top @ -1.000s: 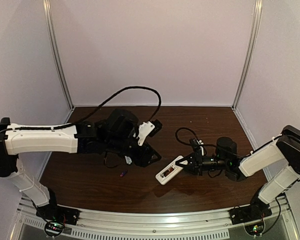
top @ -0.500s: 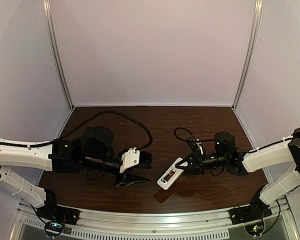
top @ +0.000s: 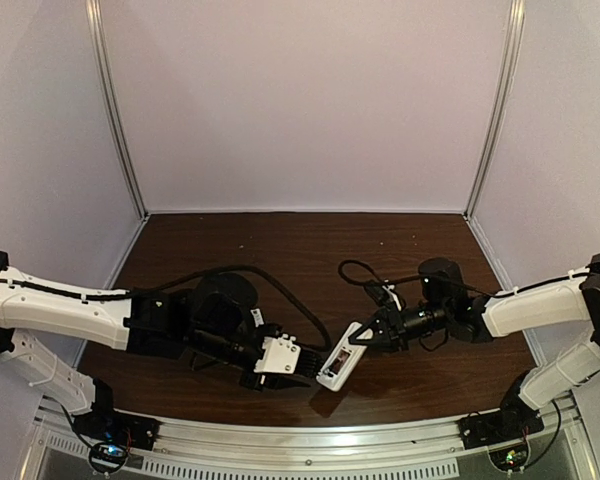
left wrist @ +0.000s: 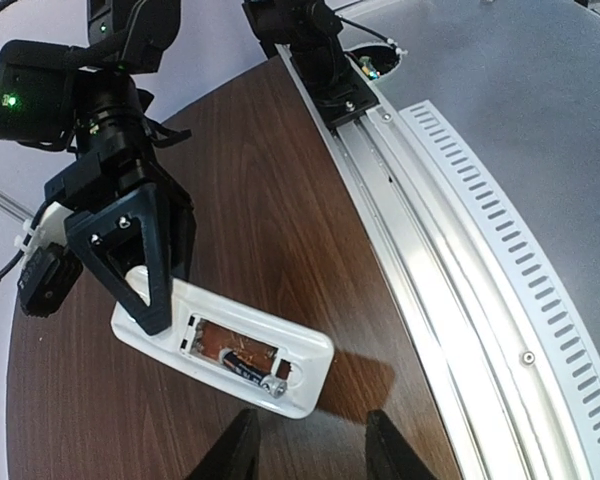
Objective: Load the batteries into the remote control
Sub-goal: Load the battery into the battery compartment, then press the battery in the battery compartment, then pick up the battery from the center of the board.
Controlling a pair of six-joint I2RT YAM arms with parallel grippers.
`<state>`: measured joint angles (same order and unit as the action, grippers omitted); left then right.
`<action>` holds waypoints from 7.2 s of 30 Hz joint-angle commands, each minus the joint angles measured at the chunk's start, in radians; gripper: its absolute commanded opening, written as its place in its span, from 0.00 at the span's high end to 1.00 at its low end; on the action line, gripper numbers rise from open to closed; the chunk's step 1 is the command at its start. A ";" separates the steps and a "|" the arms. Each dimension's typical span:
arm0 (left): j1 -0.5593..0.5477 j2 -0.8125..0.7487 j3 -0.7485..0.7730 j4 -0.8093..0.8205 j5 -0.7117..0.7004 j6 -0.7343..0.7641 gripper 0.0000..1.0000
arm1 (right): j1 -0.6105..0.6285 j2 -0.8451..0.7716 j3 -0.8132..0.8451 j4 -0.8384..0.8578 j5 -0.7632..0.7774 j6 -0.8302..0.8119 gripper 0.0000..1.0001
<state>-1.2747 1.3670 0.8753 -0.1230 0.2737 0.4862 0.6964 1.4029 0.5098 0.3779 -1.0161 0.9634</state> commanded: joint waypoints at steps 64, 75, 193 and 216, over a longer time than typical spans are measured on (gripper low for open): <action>-0.033 0.320 0.268 -0.196 -0.031 0.119 0.79 | 0.115 0.076 0.083 0.008 -0.133 -0.070 1.00; -0.009 0.329 0.279 -0.197 -0.038 0.052 0.81 | 0.120 0.059 0.083 0.018 -0.129 -0.063 1.00; 0.288 -0.079 0.009 -0.202 -0.311 -0.892 0.26 | -0.020 -0.240 0.002 0.019 0.070 -0.426 1.00; 0.397 0.371 0.255 -0.613 -0.274 -0.864 0.66 | -0.020 -0.264 0.031 -0.169 0.147 -0.504 1.00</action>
<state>-0.8864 1.6989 1.0824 -0.7181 -0.0204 -0.4076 0.6773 1.1461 0.5156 0.2180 -0.8875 0.4732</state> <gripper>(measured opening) 0.354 0.219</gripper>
